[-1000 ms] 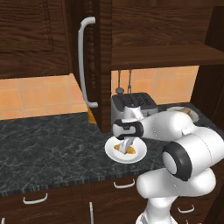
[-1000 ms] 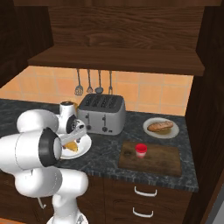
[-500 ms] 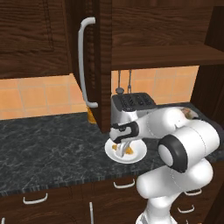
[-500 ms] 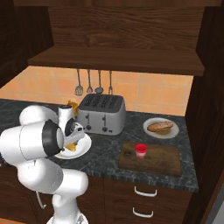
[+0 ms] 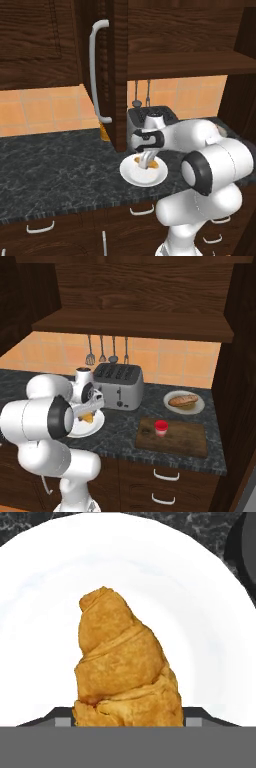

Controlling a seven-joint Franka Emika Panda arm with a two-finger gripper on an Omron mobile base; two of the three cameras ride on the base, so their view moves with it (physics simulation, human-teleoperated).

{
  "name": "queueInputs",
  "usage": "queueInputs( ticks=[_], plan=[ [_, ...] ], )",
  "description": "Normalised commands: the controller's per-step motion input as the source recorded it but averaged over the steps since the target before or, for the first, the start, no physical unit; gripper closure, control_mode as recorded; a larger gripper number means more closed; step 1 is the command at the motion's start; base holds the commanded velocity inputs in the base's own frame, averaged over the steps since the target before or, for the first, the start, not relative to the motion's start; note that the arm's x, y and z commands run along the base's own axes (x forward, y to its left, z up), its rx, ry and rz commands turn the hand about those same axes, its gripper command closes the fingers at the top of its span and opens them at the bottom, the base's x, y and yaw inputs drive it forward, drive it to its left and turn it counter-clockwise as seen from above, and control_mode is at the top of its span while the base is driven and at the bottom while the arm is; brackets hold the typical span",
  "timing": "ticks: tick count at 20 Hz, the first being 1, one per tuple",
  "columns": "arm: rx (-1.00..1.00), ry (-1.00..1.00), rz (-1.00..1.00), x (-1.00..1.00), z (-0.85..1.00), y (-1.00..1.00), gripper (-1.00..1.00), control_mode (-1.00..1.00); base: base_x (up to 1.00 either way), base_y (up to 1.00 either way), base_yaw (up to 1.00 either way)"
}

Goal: From the different types of pastries on the counter, select a croissant and place it on the cutting board. Then retrieve a jar of jam from the cabinet and place it alongside the croissant on the cutting board.

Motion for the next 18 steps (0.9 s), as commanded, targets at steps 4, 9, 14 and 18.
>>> queueInputs(
  ticks=[4, 9, 14, 18],
  plan=[
    [0.0, 0.0, -0.08, -0.18, 0.36, -0.62, 1.0, -1.0, 0.0, 0.0, 0.0],
    [0.0, 0.0, -0.06, -0.37, 0.49, -0.63, 1.0, -1.0, 0.0, 0.0, 0.0],
    [0.0, 0.1, -0.04, -0.28, 0.67, -0.46, 1.0, -1.0, 0.0, 0.0, 0.0],
    [0.0, 0.14, -0.05, -0.33, 0.67, -0.56, 1.0, -1.0, 0.0, 0.0, 0.0]
  ],
)
